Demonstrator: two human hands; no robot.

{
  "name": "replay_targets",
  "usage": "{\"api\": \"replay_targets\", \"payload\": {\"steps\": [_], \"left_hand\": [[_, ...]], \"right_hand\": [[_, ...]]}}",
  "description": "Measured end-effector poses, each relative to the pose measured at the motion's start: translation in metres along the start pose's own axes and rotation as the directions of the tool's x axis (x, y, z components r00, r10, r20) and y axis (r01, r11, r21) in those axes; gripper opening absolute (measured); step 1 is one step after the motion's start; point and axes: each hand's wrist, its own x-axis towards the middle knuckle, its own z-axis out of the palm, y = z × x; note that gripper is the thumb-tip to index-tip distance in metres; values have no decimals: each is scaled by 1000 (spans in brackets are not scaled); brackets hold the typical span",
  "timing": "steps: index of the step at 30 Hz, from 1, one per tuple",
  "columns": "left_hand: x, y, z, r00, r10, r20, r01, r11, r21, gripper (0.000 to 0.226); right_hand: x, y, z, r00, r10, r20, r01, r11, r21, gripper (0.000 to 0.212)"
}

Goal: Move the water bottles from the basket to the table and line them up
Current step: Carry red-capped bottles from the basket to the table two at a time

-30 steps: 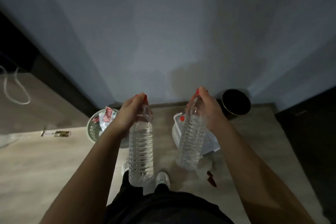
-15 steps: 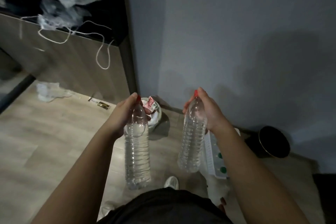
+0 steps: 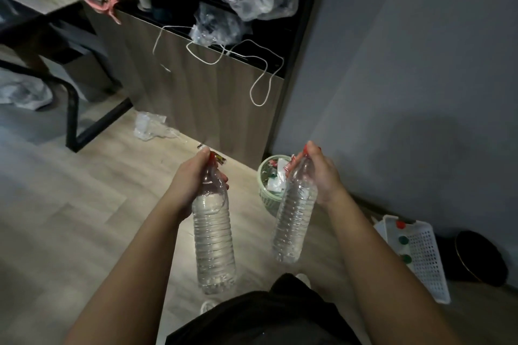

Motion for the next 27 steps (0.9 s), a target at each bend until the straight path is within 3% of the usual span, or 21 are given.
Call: {"api": "replay_targets", "payload": {"steps": [12,19,27], "left_hand": [[20,4,-116,980,-45,-194,17,989,-146,33],[91,45,-196,956,-44,-289,17,995,-95,30],[173,108,-275,922,-39,-386,-33,984,-178,35]], "right_hand": [[58,33,122,971,103,217,-70,986,-153,39],[140,47,228,942,166,291,-125,980,-155,39],[239,24,360,877,220,427,-100,953,-287,40]]}}
